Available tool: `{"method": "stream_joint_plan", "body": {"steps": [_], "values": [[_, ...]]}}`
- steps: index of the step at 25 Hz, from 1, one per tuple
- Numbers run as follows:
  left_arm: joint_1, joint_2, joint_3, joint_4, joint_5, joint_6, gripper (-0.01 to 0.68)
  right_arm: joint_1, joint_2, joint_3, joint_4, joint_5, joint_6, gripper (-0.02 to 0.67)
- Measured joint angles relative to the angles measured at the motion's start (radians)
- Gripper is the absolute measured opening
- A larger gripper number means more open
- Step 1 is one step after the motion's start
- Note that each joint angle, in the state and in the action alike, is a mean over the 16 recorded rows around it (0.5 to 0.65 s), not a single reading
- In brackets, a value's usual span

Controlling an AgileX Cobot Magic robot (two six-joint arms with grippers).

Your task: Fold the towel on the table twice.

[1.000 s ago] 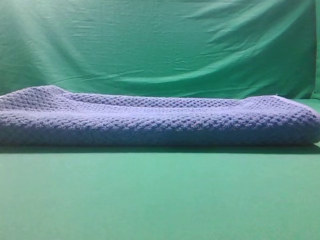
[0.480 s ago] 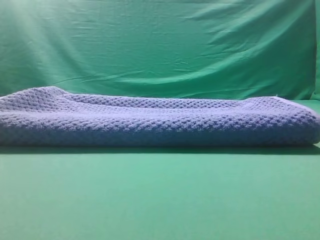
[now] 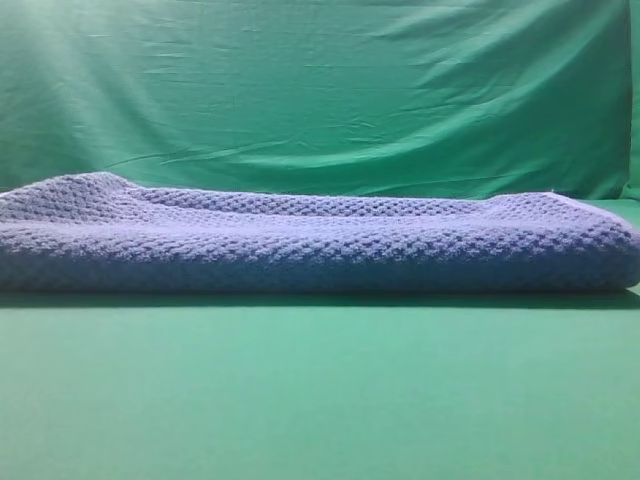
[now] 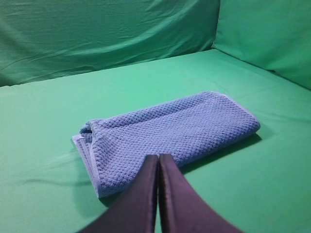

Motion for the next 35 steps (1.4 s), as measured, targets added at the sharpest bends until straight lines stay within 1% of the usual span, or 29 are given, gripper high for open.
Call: {"method": "stream_joint_plan", "body": {"steps": [4,8,11,16,20,23,28,35], "values": [[0.0,0.0,0.058,0.002,-0.065,-0.001,0.0,-0.001,-0.016,0.037,0.014,-0.014,-0.002,0.0],[0.001,0.0,0.147,0.011,-0.17,-0.002,0.0,-0.001,-0.017,0.114,0.02,-0.102,-0.004,0.0],[0.001,0.0,0.232,0.02,-0.264,-0.002,0.0,-0.001,-0.017,0.196,0.018,-0.219,-0.005,0.0],[0.001,0.0,0.371,0.015,-0.406,-0.002,0.0,-0.001,-0.017,0.36,0.014,-0.46,-0.005,0.0],[0.001,0.0,0.452,-0.008,-0.479,-0.002,0.0,-0.001,-0.017,0.472,0.013,-0.625,-0.005,0.0],[0.001,0.0,0.487,-0.031,-0.508,-0.002,0.0,-0.001,-0.017,0.531,0.013,-0.708,-0.005,0.0],[0.001,0.0,0.507,-0.073,-0.523,-0.002,0.0,-0.001,-0.017,0.581,0.013,-0.762,-0.005,0.0],[0.001,0.0,0.541,-0.082,-0.536,-0.002,0.0,-0.001,-0.017,0.608,0.003,-0.718,-0.005,0.0]]}}
